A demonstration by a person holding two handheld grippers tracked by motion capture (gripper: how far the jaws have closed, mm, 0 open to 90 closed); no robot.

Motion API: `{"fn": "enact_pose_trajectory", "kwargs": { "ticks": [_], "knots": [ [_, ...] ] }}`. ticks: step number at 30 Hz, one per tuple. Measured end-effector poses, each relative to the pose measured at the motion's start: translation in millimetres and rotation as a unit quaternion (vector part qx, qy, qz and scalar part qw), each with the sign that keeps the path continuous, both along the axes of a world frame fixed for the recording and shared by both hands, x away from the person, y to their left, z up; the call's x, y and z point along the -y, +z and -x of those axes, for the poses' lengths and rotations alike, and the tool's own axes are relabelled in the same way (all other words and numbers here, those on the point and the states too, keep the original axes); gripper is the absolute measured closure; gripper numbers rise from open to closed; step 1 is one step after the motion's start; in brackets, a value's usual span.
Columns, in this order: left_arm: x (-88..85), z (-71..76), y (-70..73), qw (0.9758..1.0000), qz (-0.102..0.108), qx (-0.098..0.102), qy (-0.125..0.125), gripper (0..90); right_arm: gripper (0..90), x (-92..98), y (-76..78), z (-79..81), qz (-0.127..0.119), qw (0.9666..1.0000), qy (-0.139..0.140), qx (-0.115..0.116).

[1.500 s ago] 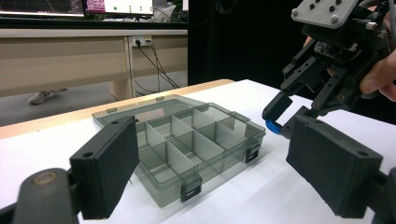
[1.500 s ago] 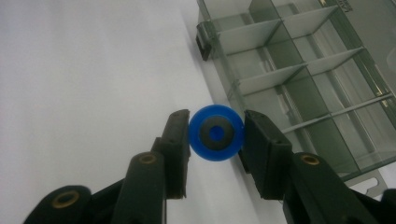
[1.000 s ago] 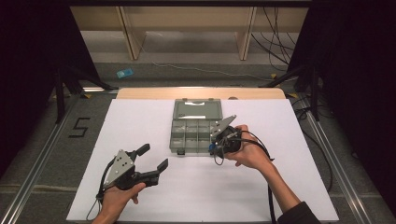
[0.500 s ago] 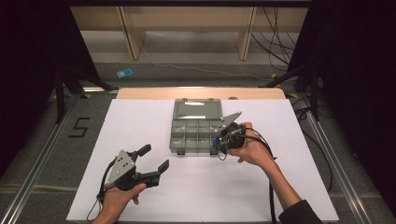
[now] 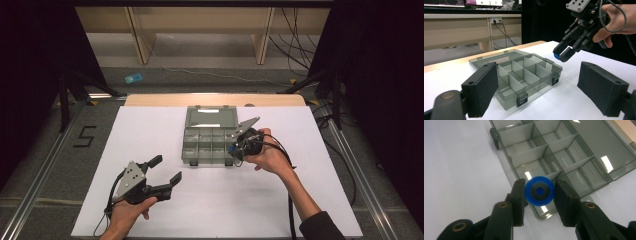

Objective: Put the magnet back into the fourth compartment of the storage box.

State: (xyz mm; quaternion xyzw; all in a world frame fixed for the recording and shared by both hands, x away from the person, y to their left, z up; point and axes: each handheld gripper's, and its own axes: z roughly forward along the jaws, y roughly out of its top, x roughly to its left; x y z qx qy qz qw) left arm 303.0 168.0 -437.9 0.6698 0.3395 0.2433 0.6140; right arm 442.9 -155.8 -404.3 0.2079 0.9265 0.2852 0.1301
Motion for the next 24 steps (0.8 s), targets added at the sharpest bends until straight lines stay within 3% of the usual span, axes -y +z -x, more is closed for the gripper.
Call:
{"fn": "enact_pose_trajectory", "kwargs": {
  "ticks": [3,4,15,24],
  "knots": [
    [0.0,0.0,0.0,1.0000,0.000,0.000,0.000,16.0,62.7,0.2,-1.2,-3.4,-0.001,1.0000,0.001,0.010],
    [0.0,0.0,0.0,1.0000,0.000,0.000,0.000,16.0,62.7,-0.1,-0.1,-3.5,0.000,1.0000,-0.004,0.002],
    [0.3,0.1,-0.3,1.0000,0.000,0.000,0.001,16.0,62.7,-1.9,-0.1,-15.2,-0.001,0.9999,-0.013,0.010],
    [0.3,0.2,-0.2,1.0000,0.000,0.000,0.000,16.0,62.7,-4.2,4.0,-22.5,-0.016,0.9995,-0.018,0.022]
  ]
}}
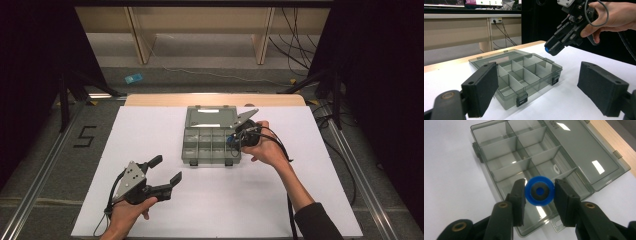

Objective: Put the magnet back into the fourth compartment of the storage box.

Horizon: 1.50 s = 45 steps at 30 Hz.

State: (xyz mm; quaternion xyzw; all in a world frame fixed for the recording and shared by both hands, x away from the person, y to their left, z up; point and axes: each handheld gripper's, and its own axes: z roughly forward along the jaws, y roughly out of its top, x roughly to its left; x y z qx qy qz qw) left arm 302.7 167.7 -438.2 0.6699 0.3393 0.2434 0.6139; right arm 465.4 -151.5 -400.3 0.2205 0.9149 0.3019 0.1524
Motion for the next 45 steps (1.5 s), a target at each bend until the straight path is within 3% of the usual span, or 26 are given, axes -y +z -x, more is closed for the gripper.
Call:
{"fn": "enact_pose_trajectory", "kwargs": {
  "ticks": [16,45],
  "knots": [
    [-0.1,-0.3,-1.3,1.0000,-0.004,-0.002,0.002,16.0,62.7,2.3,1.8,-13.2,-0.007,0.9998,-0.019,0.000],
    [0.1,-0.3,-1.1,1.0000,-0.004,-0.001,0.000,16.0,62.7,-4.5,-13.1,-51.9,0.038,0.9977,-0.049,-0.029]
  ]
}}
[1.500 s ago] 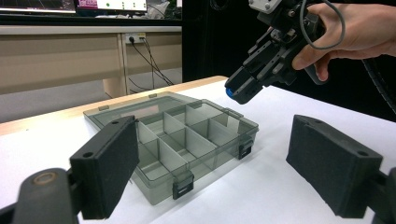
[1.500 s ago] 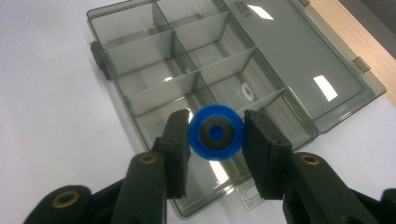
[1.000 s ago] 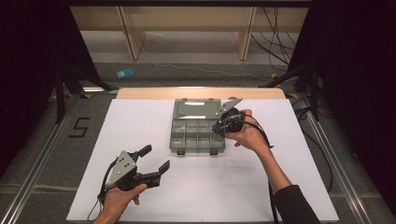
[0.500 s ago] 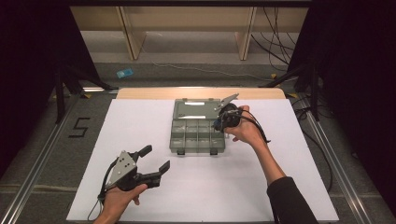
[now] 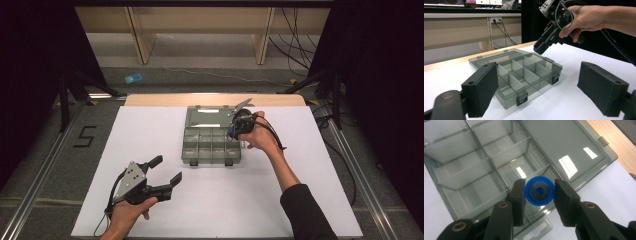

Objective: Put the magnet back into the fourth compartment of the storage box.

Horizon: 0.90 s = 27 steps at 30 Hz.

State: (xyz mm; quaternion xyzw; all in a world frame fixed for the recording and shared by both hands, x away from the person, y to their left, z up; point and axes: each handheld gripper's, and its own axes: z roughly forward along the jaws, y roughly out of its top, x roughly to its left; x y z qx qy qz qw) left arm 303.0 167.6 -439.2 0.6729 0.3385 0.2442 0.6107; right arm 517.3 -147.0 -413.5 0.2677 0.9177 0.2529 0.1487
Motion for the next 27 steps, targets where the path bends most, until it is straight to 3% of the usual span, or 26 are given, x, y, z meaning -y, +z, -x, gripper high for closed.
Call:
{"fn": "enact_pose_trajectory", "kwargs": {
  "ticks": [27],
  "knots": [
    [0.1,-0.7,-0.3,1.0000,0.006,0.002,-0.003,16.0,62.6,-7.6,-16.2,-12.7,0.030,0.9994,-0.005,-0.019]
  ]
}}
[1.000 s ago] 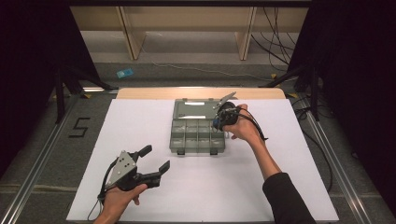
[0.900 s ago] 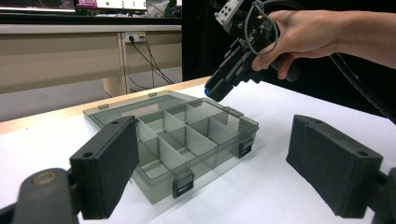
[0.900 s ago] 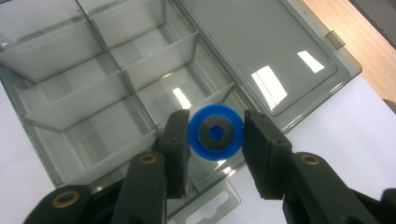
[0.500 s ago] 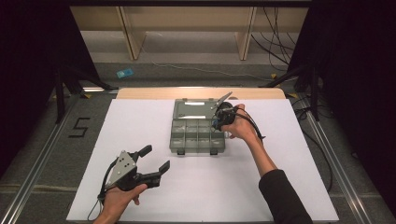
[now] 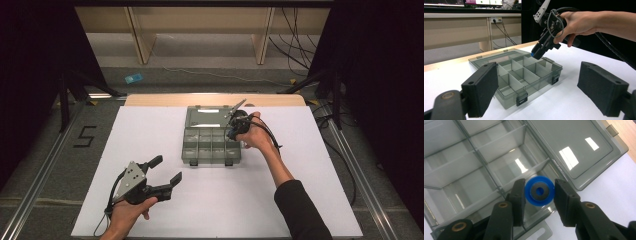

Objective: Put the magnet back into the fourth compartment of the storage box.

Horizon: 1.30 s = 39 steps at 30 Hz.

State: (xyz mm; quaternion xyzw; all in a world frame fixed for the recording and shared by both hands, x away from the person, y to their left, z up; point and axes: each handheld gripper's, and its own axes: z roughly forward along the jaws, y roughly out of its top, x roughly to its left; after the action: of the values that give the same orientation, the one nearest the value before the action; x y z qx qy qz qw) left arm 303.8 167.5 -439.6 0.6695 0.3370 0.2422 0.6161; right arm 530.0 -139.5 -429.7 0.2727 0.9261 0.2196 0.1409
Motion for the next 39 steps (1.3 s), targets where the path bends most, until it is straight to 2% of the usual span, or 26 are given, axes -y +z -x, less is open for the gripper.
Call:
{"fn": "enact_pose_trajectory", "kwargs": {
  "ticks": [6,13,24,28,29,31,39],
  "knots": [
    [-0.2,0.7,0.5,1.0000,-0.005,-0.003,0.002,16.0,61.6,-1.4,-3.5,-1.7,0.004,1.0000,-0.003,-0.003],
    [-0.2,1.0,0.6,1.0000,-0.004,-0.003,0.003,16.0,50.6,-1.2,-3.8,-1.7,0.008,0.9999,-0.013,0.002],
    [-0.1,0.8,0.3,1.0000,-0.006,-0.002,0.003,16.0,39.6,4.0,10.2,6.8,-0.010,0.9995,-0.022,0.018],
    [0.0,0.7,0.1,1.0000,-0.006,-0.003,0.002,16.0,37.3,5.4,15.3,11.9,-0.019,0.9995,-0.022,0.015],
    [0.1,0.7,0.0,1.0000,-0.006,-0.003,0.002,16.0,37.1,5.7,15.9,12.6,-0.018,0.9994,-0.018,0.021],
    [0.2,0.7,0.0,1.0000,-0.006,-0.003,0.002,16.0,36.4,5.7,18.1,16.2,-0.026,0.9993,-0.018,0.019],
    [0.4,0.7,-0.2,1.0000,-0.006,-0.003,0.002,16.0,35.0,5.5,23.1,30.6,-0.047,0.9983,0.001,0.034]
  ]
}}
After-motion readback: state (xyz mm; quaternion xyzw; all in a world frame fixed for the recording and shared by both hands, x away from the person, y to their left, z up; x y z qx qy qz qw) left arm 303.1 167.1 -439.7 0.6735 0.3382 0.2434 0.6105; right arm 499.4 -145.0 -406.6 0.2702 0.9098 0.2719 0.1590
